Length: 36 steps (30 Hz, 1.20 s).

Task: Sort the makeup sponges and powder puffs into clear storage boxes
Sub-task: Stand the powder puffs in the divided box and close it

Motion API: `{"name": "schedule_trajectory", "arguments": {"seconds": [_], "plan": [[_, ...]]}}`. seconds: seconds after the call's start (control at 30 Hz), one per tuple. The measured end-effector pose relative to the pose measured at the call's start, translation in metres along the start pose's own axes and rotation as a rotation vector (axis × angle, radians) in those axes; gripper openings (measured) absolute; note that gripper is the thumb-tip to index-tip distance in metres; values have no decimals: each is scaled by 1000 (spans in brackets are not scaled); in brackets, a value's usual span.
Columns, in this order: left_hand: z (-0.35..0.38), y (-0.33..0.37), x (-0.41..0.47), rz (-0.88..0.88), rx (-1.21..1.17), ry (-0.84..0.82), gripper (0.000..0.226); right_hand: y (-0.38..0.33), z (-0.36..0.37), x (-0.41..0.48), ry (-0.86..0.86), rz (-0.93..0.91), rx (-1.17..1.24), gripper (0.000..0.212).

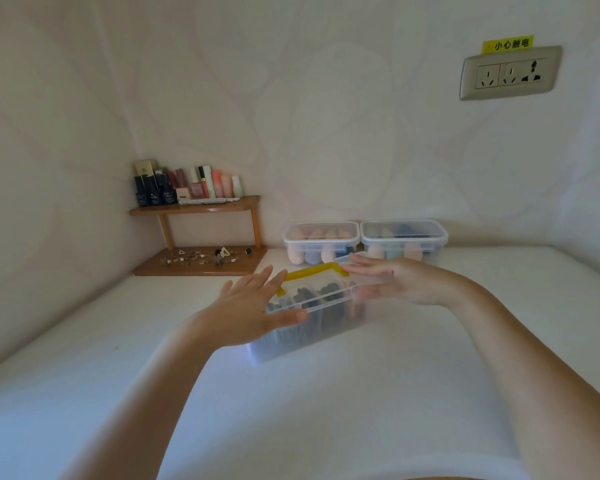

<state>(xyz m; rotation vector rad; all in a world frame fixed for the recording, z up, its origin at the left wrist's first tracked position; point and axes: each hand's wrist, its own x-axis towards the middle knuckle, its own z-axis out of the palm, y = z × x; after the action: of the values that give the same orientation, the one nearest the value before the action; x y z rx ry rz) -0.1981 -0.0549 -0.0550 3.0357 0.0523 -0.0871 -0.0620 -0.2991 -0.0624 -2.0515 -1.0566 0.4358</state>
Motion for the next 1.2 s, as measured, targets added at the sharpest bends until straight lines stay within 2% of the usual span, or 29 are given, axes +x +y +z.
{"name": "schedule_trajectory", "arguments": {"seconds": [0.13,0.23,0.27,0.37,0.5,0.57,0.67,0.73,0.77,0.87,0.9,1.0,1.07,1.13,1.2], "plan": [[-3,6,-1,-27,15,-32,112,-1,-2,-1,-10,36,-82,73],[-5,8,-2,-22,27,-32,109,-4,-6,0,-16,15,-414,72],[-5,8,-2,-20,26,-29,108,-3,-7,1,-11,12,-454,72],[-4,8,-1,-10,23,17,98,0,0,1,84,-14,-395,66],[-3,9,0,3,-37,58,91,13,17,3,222,-13,-2,58],[-4,9,-1,3,-74,64,90,12,18,1,227,-9,-42,56],[-4,8,-3,19,-117,80,88,-5,13,-8,214,20,-368,55],[-3,11,-4,38,-131,88,87,-12,11,-17,198,41,-434,56],[-2,14,-5,49,-136,93,87,-14,10,-25,184,47,-433,56],[4,28,-3,87,-143,122,84,-15,10,-47,251,85,-180,57],[5,35,-1,102,-152,139,83,-15,10,-54,274,92,-178,56],[12,66,11,168,-227,190,82,-21,9,-73,366,202,-701,39],[19,90,23,251,-308,230,81,-25,17,-81,377,180,-797,48],[29,115,35,355,-405,273,82,-22,28,-91,333,160,-811,67],[36,135,43,402,-517,304,90,-11,32,-101,376,215,-908,73]]}}
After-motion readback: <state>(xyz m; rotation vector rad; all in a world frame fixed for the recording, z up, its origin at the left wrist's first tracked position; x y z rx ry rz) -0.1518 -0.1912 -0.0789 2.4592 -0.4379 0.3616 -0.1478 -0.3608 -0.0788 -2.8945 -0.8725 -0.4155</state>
